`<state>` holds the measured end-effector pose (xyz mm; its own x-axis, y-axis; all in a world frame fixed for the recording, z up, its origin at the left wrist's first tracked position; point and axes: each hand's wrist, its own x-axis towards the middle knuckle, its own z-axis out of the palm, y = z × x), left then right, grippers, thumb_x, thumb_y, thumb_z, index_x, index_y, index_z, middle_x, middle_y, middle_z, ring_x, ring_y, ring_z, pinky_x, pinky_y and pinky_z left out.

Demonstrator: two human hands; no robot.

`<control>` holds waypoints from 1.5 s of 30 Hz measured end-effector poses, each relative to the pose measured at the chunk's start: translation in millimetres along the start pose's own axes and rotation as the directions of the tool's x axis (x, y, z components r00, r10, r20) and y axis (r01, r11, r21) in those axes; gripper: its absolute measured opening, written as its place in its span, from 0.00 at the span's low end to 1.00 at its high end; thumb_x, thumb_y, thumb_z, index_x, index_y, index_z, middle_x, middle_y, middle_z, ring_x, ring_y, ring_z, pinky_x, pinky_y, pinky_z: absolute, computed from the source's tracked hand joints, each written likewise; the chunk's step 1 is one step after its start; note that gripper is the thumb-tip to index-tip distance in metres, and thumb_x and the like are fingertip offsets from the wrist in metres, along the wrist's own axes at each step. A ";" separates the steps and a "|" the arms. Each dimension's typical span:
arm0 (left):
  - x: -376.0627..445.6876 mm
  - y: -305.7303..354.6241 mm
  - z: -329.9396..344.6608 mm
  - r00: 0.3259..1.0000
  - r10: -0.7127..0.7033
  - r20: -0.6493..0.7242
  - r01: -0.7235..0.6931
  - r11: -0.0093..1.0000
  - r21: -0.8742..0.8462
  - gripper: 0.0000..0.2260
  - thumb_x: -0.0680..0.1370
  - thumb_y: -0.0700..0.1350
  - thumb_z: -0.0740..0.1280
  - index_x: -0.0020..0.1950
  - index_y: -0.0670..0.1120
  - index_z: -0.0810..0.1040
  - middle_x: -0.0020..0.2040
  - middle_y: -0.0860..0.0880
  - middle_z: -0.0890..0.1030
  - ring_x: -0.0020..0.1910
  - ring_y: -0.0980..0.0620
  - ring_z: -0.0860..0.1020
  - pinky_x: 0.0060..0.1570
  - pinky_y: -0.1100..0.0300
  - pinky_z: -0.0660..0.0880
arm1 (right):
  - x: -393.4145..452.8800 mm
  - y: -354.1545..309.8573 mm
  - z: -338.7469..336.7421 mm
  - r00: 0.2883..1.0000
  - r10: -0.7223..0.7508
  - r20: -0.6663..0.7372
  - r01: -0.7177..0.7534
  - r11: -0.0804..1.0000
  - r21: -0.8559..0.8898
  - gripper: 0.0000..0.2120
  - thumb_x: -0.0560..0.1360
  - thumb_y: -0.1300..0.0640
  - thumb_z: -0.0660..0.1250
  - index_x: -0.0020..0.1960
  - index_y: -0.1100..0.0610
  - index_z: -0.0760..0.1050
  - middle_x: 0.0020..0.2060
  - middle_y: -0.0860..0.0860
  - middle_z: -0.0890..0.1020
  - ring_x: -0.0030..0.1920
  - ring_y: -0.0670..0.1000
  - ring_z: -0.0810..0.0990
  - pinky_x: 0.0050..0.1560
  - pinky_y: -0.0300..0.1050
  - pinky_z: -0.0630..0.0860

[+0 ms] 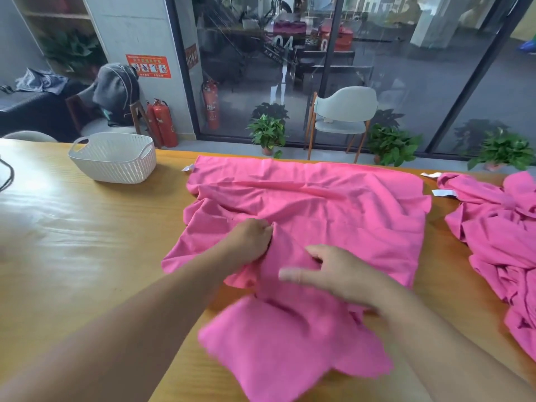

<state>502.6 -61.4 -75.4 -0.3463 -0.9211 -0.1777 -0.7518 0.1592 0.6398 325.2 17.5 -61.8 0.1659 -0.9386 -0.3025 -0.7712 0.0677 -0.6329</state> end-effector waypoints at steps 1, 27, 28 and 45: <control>1.6 6.5 -8.4 0.999 -0.048 0.026 0.047 0.998 0.029 0.28 0.82 0.49 0.43 0.59 0.35 0.77 0.60 0.37 0.78 0.60 0.41 0.76 0.58 0.54 0.68 | -3.9 -2.9 0.2 0.999 -0.034 -0.016 0.032 0.995 -0.091 0.28 0.62 0.27 0.70 0.49 0.49 0.78 0.44 0.44 0.81 0.46 0.45 0.80 0.47 0.45 0.75; 82.6 -80.0 -27.6 0.801 -0.563 -0.203 0.590 0.799 0.112 0.16 0.80 0.47 0.64 0.61 0.37 0.77 0.60 0.38 0.79 0.58 0.41 0.78 0.45 0.56 0.71 | 82.1 28.3 65.5 0.701 -0.669 0.247 0.663 0.484 -0.570 0.14 0.68 0.56 0.58 0.43 0.53 0.82 0.50 0.53 0.82 0.50 0.55 0.80 0.49 0.51 0.79; 84.8 -83.8 -27.6 0.808 -0.559 -0.185 0.584 0.802 0.126 0.16 0.80 0.47 0.65 0.61 0.37 0.78 0.59 0.39 0.80 0.56 0.41 0.79 0.41 0.58 0.70 | 90.9 29.3 62.1 0.744 -0.639 0.195 0.629 0.570 -0.529 0.11 0.69 0.54 0.59 0.40 0.52 0.80 0.44 0.50 0.82 0.46 0.54 0.80 0.45 0.49 0.79; 105.2 -101.5 -49.9 0.976 -0.189 -0.113 0.216 0.916 0.339 0.18 0.82 0.55 0.57 0.58 0.43 0.78 0.57 0.45 0.80 0.57 0.44 0.77 0.54 0.55 0.73 | 186.2 45.2 -32.1 0.781 0.625 -0.013 -0.373 0.483 0.792 0.13 0.82 0.53 0.61 0.46 0.61 0.77 0.32 0.56 0.82 0.36 0.55 0.77 0.36 0.44 0.74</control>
<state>570.5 -192.2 -121.8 -0.1326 -0.9687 -0.2098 -0.9534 0.0668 0.2942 301.5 -165.1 -123.9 -0.3605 -0.6947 -0.6224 0.0523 0.6511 -0.7572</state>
